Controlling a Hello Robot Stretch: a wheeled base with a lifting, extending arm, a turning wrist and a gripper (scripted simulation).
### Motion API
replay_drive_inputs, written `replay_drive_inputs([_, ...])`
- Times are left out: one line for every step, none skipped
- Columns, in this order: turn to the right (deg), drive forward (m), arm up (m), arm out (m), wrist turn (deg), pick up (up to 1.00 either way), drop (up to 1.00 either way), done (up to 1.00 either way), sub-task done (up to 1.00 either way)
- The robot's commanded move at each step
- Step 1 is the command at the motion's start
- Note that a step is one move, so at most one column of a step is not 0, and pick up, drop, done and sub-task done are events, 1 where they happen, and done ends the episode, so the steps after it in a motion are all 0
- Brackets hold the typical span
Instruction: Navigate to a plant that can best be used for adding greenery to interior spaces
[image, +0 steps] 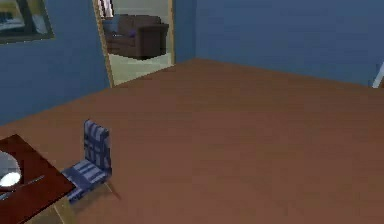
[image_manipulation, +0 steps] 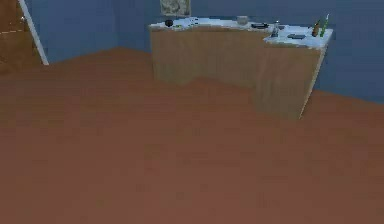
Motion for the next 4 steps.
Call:
replay_drive_inputs([0.0, 1.0, 0.0, 0.0, 0.0, 0.0, 0.0, 0.0, 0.0])
replay_drive_inputs([0.0, 0.45, 0.0, 0.0, 0.0, 0.0, 0.0, 0.0, 0.0])
replay_drive_inputs([-24.0, 0.0, 0.0, 0.0, 0.0, 0.0, 0.0, 0.0, 0.0])
replay_drive_inputs([0.0, 1.0, 0.0, 0.0, 0.0, 0.0, 0.0, 0.0, 0.0])
